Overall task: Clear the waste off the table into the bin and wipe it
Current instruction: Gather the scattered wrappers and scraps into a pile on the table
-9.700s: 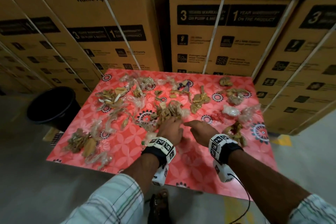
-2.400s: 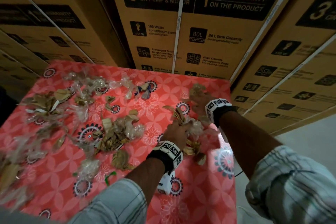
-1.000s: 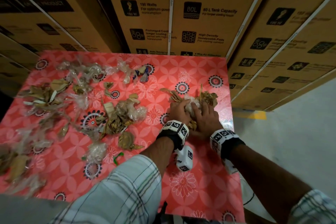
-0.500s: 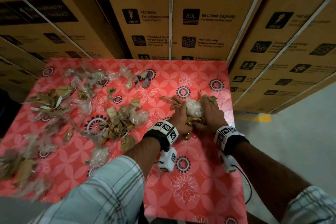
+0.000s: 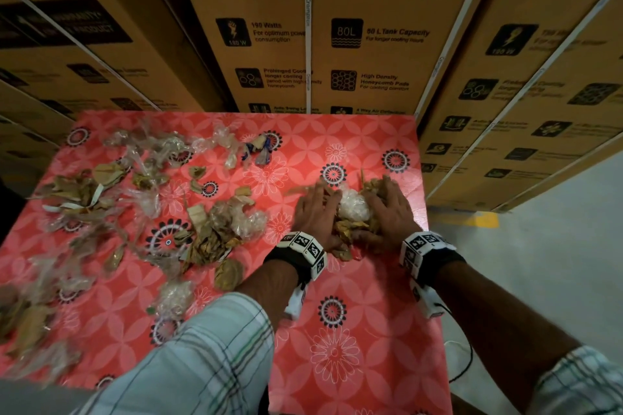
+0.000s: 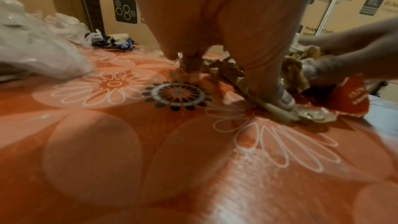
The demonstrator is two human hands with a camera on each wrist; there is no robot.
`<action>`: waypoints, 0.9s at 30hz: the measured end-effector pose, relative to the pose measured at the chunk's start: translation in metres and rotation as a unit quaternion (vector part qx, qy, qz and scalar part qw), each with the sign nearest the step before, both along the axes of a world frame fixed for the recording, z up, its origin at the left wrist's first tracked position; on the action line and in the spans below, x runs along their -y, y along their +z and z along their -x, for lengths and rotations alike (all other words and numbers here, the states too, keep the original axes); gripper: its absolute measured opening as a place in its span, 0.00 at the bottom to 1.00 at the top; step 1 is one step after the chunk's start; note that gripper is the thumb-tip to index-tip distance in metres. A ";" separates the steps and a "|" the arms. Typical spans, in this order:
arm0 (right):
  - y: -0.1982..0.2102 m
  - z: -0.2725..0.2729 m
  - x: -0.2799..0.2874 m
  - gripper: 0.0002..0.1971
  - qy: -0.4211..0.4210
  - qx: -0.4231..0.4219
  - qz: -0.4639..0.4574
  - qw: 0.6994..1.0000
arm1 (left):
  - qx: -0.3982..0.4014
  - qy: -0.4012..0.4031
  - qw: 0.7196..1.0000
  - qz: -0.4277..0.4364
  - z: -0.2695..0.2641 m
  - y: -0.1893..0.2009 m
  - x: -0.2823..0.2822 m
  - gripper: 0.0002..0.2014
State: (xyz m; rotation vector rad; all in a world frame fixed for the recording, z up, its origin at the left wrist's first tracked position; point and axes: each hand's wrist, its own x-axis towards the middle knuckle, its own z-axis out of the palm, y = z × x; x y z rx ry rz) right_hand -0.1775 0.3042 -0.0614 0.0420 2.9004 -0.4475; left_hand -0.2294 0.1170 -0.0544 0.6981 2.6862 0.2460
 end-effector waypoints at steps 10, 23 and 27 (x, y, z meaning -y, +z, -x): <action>-0.001 -0.004 0.010 0.55 0.053 -0.014 0.078 0.995 | 0.067 0.072 0.983 -0.155 -0.011 0.006 -0.005 0.37; 0.008 -0.038 0.030 0.37 -0.060 -0.074 0.210 0.973 | 0.105 0.193 0.934 -0.282 -0.045 0.018 -0.011 0.23; 0.015 -0.045 0.039 0.35 -0.088 -0.076 0.241 0.964 | 0.100 0.182 0.926 -0.314 -0.044 0.034 -0.004 0.22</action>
